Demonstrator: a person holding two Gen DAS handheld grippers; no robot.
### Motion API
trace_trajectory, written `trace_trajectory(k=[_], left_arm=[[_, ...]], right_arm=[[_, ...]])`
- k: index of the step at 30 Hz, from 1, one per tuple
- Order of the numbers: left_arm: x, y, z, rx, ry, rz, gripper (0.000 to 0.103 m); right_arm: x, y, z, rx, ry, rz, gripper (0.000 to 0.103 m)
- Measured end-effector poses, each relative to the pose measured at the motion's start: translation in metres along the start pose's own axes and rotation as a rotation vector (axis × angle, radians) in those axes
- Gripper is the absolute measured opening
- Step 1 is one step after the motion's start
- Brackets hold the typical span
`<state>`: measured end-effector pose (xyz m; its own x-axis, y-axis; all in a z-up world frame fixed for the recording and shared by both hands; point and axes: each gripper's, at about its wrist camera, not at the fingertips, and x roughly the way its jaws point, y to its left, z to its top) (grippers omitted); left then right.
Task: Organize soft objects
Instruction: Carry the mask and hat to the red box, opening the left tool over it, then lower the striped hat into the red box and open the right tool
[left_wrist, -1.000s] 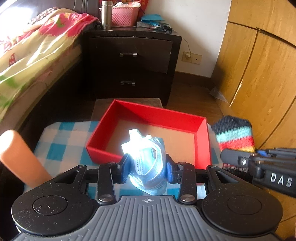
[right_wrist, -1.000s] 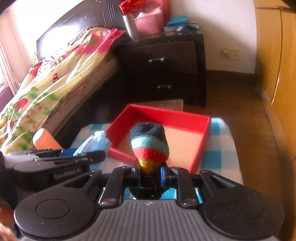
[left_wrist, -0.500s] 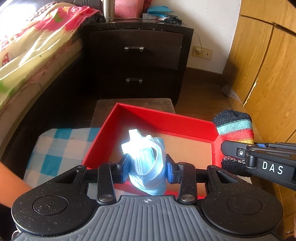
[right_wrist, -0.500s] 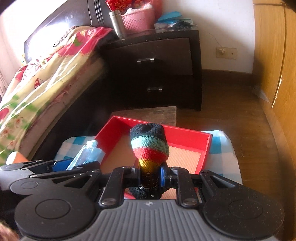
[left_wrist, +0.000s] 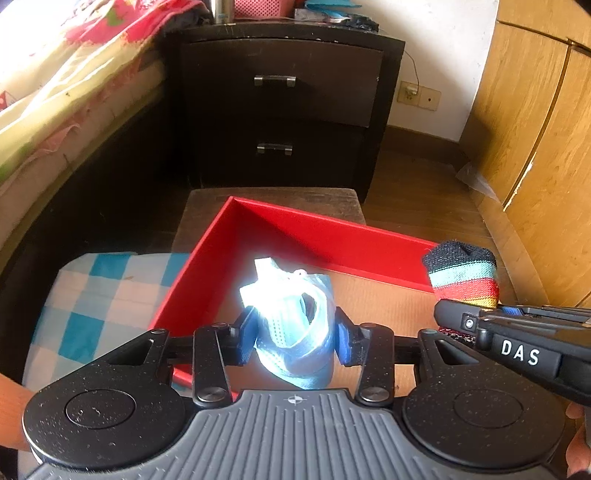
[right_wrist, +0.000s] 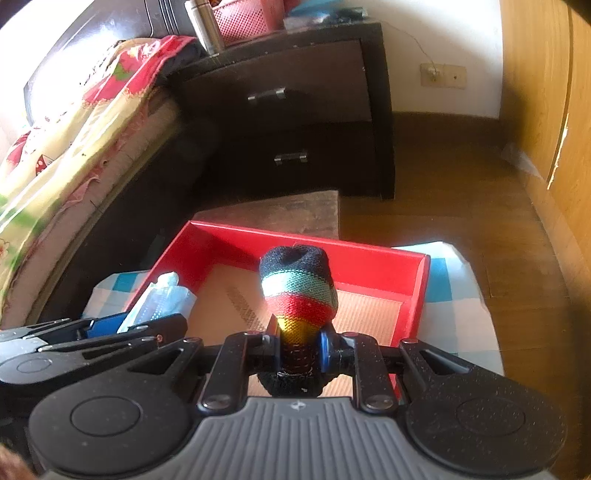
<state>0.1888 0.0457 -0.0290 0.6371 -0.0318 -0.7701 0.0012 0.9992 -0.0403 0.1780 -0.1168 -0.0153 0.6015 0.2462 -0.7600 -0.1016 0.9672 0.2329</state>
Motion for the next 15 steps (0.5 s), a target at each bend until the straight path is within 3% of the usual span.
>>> trace_trajectory(k=[3, 6, 8, 15], left_arm=[[0.004, -0.001, 0.000, 0.001, 0.005, 0.003, 0.050], [0.004, -0.003, 0.000, 0.001, -0.004, 0.006, 0.062], [0.003, -0.003, 0.000, 0.001, -0.016, 0.017, 0.069], [-0.007, -0.005, 0.001, 0.023, -0.033, 0.034, 0.078]], right_arm=[[0.008, -0.001, -0.001, -0.002, 0.013, -0.011, 0.004], [0.010, -0.002, -0.001, 0.004, 0.009, -0.023, 0.017], [0.008, -0.004, -0.001, 0.008, -0.006, -0.041, 0.034], [-0.005, -0.012, 0.003, 0.028, -0.038, -0.057, 0.036]])
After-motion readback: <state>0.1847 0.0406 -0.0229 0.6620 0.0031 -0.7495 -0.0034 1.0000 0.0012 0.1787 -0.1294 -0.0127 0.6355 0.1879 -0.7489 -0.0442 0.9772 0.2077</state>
